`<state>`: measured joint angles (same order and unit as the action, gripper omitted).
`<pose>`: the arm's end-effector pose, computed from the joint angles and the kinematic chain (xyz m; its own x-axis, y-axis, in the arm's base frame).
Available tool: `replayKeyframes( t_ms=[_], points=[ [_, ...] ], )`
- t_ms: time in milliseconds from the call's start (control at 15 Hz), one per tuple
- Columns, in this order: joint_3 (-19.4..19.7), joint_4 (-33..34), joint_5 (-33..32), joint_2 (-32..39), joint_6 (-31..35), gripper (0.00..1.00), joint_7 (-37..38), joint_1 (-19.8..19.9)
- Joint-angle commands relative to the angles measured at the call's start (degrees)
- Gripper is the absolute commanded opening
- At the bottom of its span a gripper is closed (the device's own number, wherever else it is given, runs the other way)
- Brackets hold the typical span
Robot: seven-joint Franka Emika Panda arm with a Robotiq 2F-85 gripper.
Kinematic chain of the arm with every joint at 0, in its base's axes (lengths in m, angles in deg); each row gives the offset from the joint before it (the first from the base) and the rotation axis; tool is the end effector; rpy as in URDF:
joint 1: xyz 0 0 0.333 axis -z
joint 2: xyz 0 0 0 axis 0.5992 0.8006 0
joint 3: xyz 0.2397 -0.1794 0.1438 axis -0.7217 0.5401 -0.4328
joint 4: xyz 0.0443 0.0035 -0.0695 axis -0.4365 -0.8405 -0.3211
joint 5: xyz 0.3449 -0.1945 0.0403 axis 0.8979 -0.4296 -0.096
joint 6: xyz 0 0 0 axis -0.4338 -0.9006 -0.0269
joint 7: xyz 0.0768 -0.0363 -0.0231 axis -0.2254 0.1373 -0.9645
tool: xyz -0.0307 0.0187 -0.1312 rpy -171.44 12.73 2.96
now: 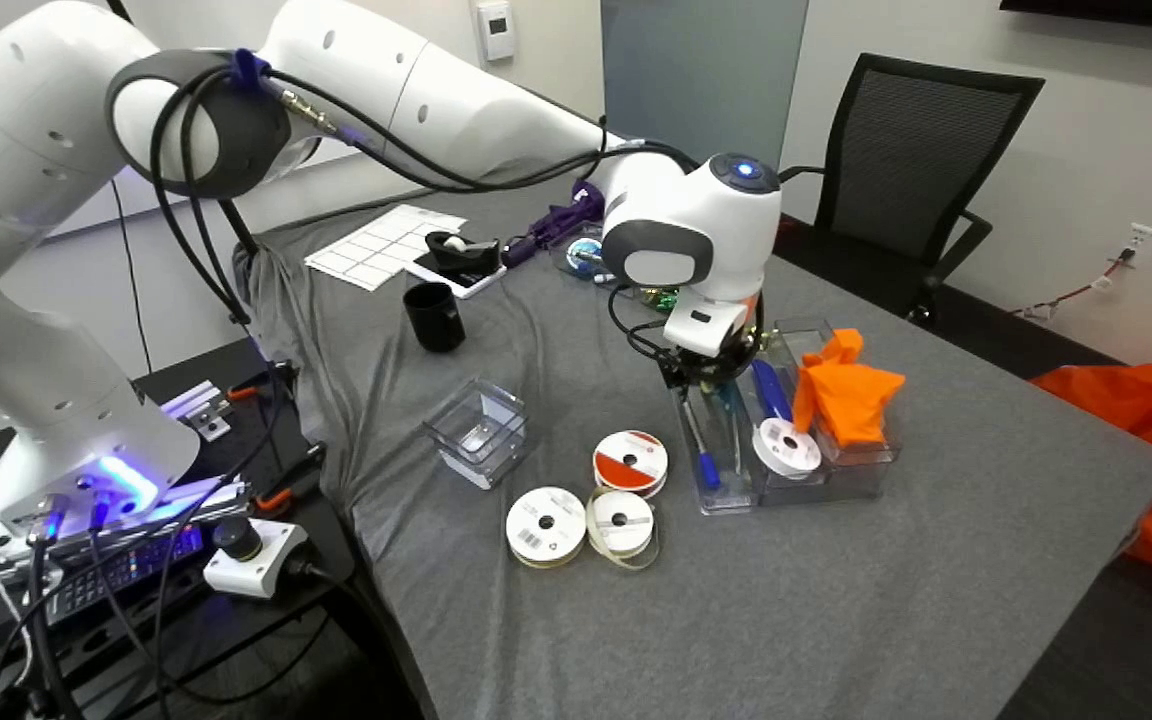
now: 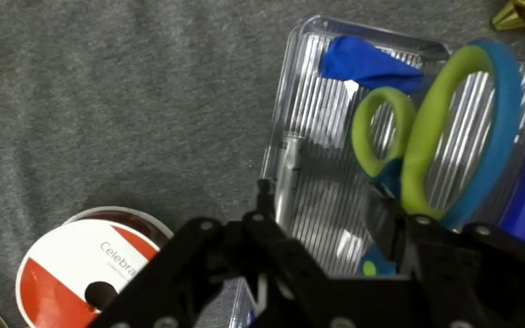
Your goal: Remove the markers from the middle compartment of the case on the left and put them in the bottom compartment of the case on the right
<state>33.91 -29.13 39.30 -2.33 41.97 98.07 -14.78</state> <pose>0.6886 -0.3852 0.1382 -0.3509 -0.9288 -0.1191 -0.9339 0.3564 -0.0274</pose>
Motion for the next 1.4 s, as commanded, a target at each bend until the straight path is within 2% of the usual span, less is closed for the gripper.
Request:
replayKeyframes(
  t_ms=[0, 133, 200, 467, 800, 933, 1200, 1267, 1333],
  points=[
    [-0.08, 1.41, -0.07, 0.96, -0.3, 0.84, -0.2, 0.29],
    [-0.45, -0.15, 0.32, -0.23, 0.02, 0.98, -0.79, 0.17],
    [-0.56, -1.33, 0.49, -1.15, 0.04, 0.99, -0.9, -0.03],
    [-0.7, -4.94, 0.61, -4.6, -2.17, 1.0, -0.68, -1.03],
    [-3.31, -10.89, 2.36, -11.52, -6.03, 1.0, -3.73, -1.32],
    [-6.13, -13.53, 3.73, -14.15, -5.47, 1.0, -9.73, -0.55],
    [-9.14, -19.05, 3.63, -18.22, -4.47, 1.0, -20.7, -1.11],
    [-8.85, -19.6, 5.47, -18.65, -5.46, 1.0, -20.69, -1.39],
    [-7.14, -13.92, 4.3, -14.89, -6.06, 1.0, -17.32, -2.23]
  ],
)
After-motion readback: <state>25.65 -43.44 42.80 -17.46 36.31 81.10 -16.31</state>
